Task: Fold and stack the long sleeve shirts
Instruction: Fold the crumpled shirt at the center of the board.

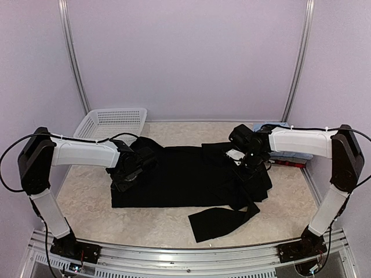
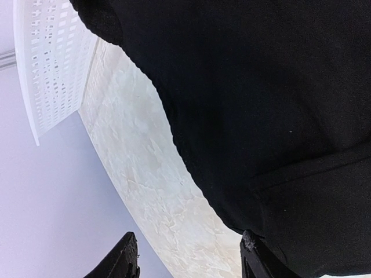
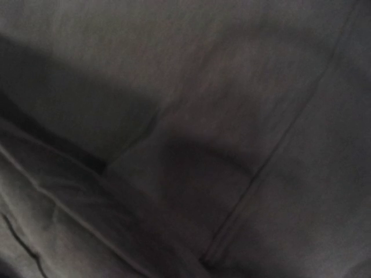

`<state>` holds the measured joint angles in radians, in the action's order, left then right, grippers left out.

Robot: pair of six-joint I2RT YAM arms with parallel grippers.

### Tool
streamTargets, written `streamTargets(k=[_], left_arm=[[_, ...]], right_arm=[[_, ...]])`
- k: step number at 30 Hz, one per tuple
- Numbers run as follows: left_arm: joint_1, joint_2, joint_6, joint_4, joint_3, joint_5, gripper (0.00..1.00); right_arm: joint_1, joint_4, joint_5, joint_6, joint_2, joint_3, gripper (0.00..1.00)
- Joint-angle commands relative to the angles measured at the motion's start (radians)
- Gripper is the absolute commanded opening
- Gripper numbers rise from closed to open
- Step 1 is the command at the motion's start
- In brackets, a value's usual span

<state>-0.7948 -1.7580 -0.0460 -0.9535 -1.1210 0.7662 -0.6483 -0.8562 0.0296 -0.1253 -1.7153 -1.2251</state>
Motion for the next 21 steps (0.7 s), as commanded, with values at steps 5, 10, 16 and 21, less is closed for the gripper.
streamTargets(k=[5, 10, 16, 21], left_arm=[[0.023, 0.026, -0.032, -0.013, -0.020, 0.038, 0.57], [0.026, 0.036, -0.044, -0.014, -0.019, 0.059, 0.61], [0.030, 0.049, -0.055, 0.000, -0.020, 0.072, 0.62], [0.035, 0.057, -0.059, 0.016, -0.021, 0.089, 0.64]], right_arm=[[0.019, -0.023, 0.113, -0.031, -0.023, -0.053, 0.41], [0.034, -0.033, 0.165, -0.045, -0.018, -0.077, 0.50], [0.059, -0.042, 0.244, -0.061, -0.027, -0.114, 0.55], [0.068, -0.053, 0.269, -0.066, -0.022, -0.124, 0.57]])
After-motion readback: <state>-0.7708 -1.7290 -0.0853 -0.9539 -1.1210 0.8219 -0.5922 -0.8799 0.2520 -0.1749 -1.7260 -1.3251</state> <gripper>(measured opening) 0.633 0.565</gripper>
